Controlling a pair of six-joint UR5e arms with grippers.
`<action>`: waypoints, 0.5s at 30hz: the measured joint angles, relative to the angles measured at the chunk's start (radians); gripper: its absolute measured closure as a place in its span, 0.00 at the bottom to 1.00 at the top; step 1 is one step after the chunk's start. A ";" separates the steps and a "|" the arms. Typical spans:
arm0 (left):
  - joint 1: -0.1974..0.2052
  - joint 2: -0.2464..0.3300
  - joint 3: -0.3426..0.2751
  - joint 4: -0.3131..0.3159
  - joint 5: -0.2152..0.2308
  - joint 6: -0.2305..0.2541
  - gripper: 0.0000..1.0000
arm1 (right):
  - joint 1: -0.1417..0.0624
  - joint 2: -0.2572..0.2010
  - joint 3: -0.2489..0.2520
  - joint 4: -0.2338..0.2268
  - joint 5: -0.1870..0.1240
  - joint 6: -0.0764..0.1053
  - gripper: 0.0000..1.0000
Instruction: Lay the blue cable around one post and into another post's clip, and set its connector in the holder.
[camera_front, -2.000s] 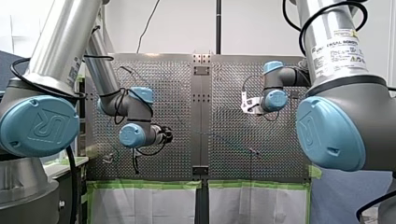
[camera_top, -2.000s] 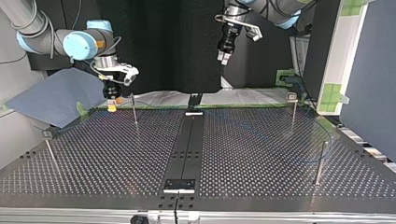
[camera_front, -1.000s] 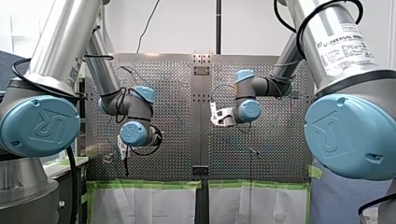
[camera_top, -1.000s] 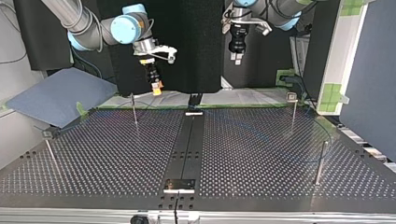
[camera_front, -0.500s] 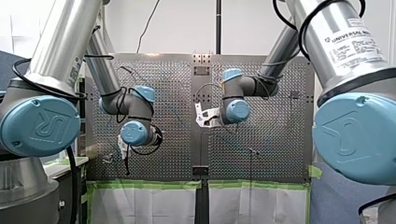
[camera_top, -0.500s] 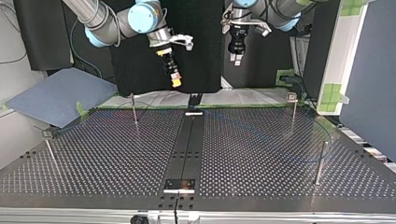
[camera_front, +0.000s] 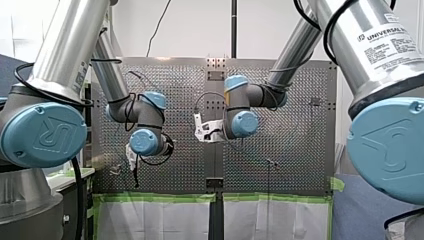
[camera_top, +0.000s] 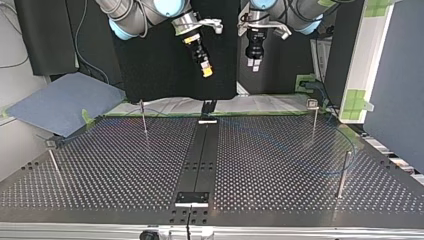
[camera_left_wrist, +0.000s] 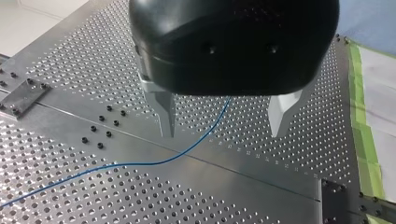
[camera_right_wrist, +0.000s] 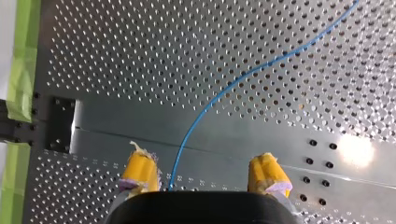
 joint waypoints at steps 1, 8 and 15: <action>0.001 0.000 0.000 -0.001 0.000 0.000 0.00 | 0.004 0.000 0.003 0.001 0.004 0.003 0.01; 0.010 0.001 0.000 -0.018 -0.014 0.002 0.00 | -0.029 0.000 0.028 0.016 0.008 0.029 0.01; 0.016 0.001 0.000 -0.021 -0.017 0.004 0.00 | -0.088 0.000 0.039 0.006 -0.041 0.037 0.01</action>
